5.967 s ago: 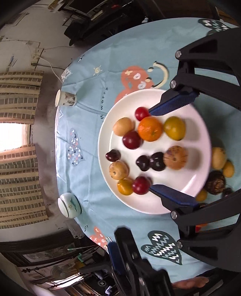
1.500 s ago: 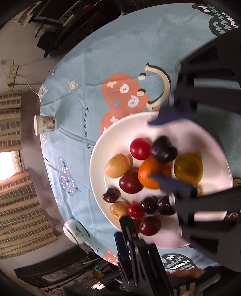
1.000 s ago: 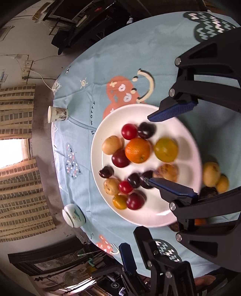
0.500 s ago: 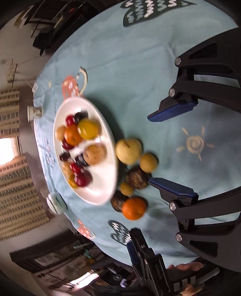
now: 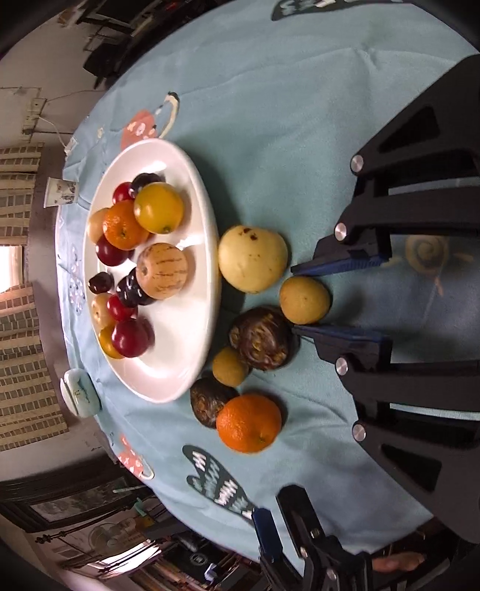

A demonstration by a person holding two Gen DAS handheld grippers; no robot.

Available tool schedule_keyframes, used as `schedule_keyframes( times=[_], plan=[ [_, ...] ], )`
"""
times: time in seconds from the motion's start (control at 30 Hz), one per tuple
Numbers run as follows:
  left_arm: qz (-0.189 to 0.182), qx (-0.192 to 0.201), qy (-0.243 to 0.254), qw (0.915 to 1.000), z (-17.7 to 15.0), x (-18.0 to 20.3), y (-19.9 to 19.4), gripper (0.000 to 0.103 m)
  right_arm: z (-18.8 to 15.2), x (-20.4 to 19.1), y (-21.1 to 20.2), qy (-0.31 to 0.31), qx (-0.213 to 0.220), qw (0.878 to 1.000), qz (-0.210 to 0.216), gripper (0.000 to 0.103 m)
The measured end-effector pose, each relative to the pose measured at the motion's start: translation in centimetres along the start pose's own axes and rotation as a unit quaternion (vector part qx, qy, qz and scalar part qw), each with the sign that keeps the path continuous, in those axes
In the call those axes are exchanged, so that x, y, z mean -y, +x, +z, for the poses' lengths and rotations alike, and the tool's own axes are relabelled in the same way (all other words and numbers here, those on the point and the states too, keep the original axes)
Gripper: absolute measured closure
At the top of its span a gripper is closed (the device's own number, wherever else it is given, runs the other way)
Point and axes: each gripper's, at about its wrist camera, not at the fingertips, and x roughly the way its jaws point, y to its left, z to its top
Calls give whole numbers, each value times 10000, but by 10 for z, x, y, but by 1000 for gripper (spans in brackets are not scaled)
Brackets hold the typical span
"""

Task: Organize fruits
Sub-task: 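Grasp an orange with the left tool while the right tool grasps a small yellow fruit, then carry the orange and yellow fruit onto the white plate and open both tools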

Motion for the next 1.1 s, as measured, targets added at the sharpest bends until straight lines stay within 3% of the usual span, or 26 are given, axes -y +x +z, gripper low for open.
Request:
schedule_keyframes(
  times=[0.37, 0.47, 0.5, 0.53, 0.6, 0.87, 1.1],
  plan=[
    [174, -76, 445, 9988, 16, 39, 37, 15, -16, 23, -35, 420, 116, 9990, 133, 77],
    [-37, -147, 382, 9992, 21, 40, 48, 41, -17, 29, -39, 525, 153, 9983, 175, 77],
    [-266, -203, 308, 9990, 22, 40, 51, 57, -17, 29, -40, 537, 160, 9983, 182, 77],
    [-343, -231, 288, 9987, 23, 41, 52, 61, -17, 29, -40, 543, 161, 9982, 191, 77],
    [-236, -206, 410, 9987, 23, 46, 51, 61, -17, 28, -41, 550, 163, 9981, 218, 77],
    [-451, -21, 207, 9988, 20, 39, 21, 62, -19, 24, -43, 508, 181, 9980, 315, 77],
    [-397, 83, 323, 9987, 23, 43, 5, 62, -19, 22, -44, 495, 206, 9980, 346, 77]
  ],
)
